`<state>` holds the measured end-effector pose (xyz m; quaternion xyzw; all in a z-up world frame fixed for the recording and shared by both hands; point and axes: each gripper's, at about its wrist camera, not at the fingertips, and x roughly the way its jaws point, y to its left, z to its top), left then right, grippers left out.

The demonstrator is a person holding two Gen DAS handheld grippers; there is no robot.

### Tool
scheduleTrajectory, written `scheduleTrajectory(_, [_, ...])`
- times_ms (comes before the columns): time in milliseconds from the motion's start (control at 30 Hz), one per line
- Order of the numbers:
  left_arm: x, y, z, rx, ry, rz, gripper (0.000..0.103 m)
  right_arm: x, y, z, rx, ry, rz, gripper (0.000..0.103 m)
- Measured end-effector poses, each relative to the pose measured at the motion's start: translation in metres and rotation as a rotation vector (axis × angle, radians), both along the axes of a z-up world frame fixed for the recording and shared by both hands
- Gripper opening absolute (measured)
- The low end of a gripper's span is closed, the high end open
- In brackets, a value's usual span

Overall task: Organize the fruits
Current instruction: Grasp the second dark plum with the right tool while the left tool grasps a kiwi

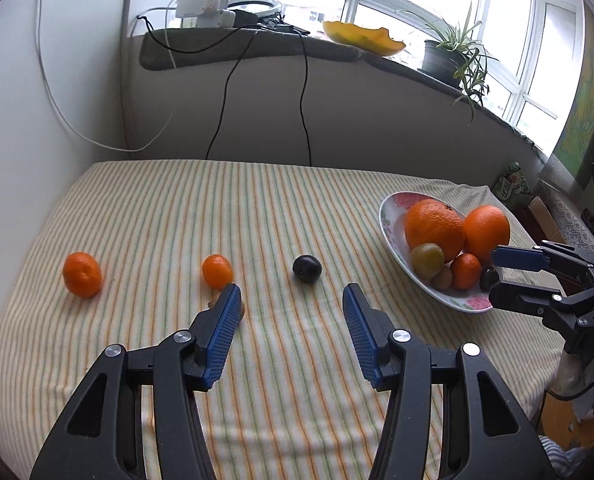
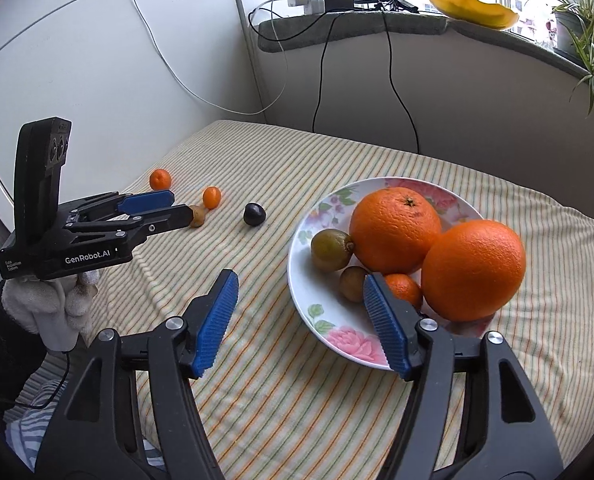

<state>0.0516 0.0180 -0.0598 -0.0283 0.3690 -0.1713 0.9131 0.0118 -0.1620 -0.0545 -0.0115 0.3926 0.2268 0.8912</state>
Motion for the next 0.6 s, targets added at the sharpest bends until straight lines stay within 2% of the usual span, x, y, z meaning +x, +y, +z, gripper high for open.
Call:
scheduleTrajectory(200, [-0.003, 0.029, -0.012, 0.001, 0.021, 0.05, 0.051, 0.018, 0.033, 0.001, -0.019, 0.002, 0.065, 0.068])
scheduleTrajectory(433, [0.001, 0.038, -0.019, -0.025, 0.037, 0.061, 0.045, 0.046, 0.064, -0.006, -0.035, 0.032, 0.117, 0.068])
scheduleTrajectory(600, [0.008, 0.036, -0.026, -0.027, 0.056, 0.048, 0.04, 0.066, 0.086, -0.015, -0.054, 0.073, 0.152, 0.056])
